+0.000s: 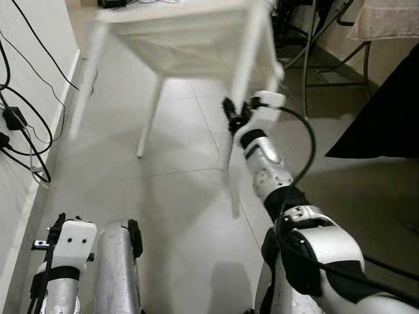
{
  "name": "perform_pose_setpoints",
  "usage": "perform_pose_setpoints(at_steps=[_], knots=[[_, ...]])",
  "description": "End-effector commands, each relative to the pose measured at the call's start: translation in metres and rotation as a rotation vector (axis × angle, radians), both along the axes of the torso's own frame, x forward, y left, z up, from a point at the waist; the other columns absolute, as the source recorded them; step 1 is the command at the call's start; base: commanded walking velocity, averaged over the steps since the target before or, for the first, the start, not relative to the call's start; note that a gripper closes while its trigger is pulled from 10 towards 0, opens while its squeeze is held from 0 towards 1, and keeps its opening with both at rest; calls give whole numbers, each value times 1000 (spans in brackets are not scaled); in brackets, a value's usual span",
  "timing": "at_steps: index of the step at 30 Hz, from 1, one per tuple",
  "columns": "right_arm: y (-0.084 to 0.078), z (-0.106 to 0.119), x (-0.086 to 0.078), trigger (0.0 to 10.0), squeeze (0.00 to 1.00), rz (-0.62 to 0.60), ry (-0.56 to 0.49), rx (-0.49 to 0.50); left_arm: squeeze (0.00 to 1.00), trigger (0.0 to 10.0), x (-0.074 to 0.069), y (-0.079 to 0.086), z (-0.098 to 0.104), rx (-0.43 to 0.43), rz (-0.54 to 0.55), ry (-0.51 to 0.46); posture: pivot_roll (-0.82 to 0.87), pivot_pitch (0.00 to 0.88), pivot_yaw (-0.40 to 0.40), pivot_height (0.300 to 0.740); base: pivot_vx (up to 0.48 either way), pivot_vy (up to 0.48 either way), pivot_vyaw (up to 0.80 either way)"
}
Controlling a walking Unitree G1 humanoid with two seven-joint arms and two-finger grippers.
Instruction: Building children table
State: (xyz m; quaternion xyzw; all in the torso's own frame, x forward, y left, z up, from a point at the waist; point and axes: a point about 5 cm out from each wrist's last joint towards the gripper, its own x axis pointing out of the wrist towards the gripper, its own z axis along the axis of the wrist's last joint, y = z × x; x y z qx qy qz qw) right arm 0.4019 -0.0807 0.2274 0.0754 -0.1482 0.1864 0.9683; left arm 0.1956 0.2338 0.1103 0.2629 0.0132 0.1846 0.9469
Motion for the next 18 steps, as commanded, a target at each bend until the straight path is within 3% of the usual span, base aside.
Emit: perform_pose_setpoints(at_steps=[1,2,8,12,14,18], knots=[[7,29,-7,0,0,39,-205,-63,0,10000,-2,0,-2,13,3,13,185,0,-118,300,0,0,0],[12,9,-13,0,0,72,-216,-168,0,10000,-3,-1,-3,14,10,12,186,0,-125,300,0,0,0],[10,-15,-18,0,0,95,-189,-260,0,10000,-5,-1,-5,13,16,16,179,0,-126,300,0,0,0],[-7,-41,-22,0,0,76,-137,-360,0,10000,-5,-3,-9,10,16,23,170,0,-123,300,0,0,0],[-7,-41,-22,0,0,76,-137,-360,0,10000,-5,-3,-9,10,16,23,170,0,-123,300,0,0,0],[-24,-58,-24,0,0,42,-94,-434,0,10000,-4,-2,-10,13,16,26,161,0,-119,300,0,0,0]])
